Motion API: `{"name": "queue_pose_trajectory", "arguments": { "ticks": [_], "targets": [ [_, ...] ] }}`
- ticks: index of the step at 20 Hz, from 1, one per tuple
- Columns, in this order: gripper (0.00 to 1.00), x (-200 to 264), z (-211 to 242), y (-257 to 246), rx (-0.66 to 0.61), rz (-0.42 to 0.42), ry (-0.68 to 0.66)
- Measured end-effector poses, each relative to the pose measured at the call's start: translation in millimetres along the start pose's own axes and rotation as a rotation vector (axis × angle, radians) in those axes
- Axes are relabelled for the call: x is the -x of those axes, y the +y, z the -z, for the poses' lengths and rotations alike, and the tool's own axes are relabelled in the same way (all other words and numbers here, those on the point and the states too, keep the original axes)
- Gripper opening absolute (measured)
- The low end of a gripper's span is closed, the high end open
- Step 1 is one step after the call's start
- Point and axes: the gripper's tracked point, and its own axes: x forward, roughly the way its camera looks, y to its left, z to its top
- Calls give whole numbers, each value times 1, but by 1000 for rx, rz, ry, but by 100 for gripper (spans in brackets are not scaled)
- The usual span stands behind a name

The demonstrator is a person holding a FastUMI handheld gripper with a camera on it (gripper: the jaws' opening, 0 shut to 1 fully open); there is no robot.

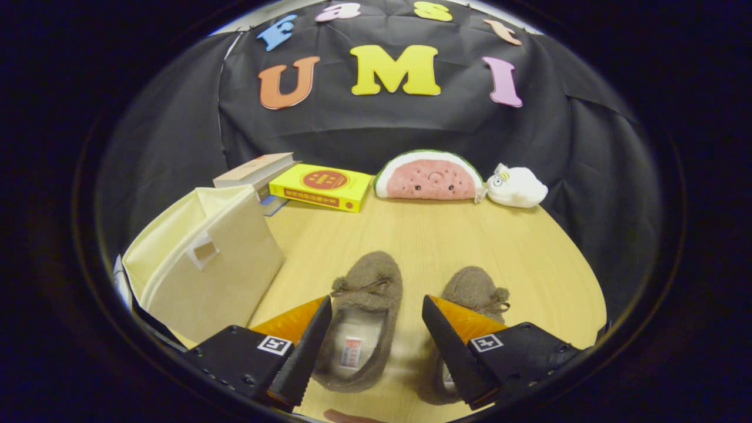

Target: Open the storage box then place both shoes into the box .Put the left shoe in first, then the right shoe, with the right side of both shoes facing outward in a uniform manner.

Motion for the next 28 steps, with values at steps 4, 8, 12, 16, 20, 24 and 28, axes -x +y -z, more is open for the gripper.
{"name": "queue_pose_trajectory", "arguments": {
  "ticks": [4, 8, 12, 16, 20, 24, 28],
  "targets": [
    [81, -16, 24, -7, -25, 36, 79],
    [58, -25, 39, -16, -56, 73, 151],
    [32, -30, 47, -8, -85, 28, 196],
    [10, -28, 51, -7, -101, 27, 216],
    [1, -29, 49, -5, -121, 25, 226],
    [1, -14, 45, 3, -207, -43, 247],
    [0, 10, 33, 13, -298, -127, 268]
  ]
}}
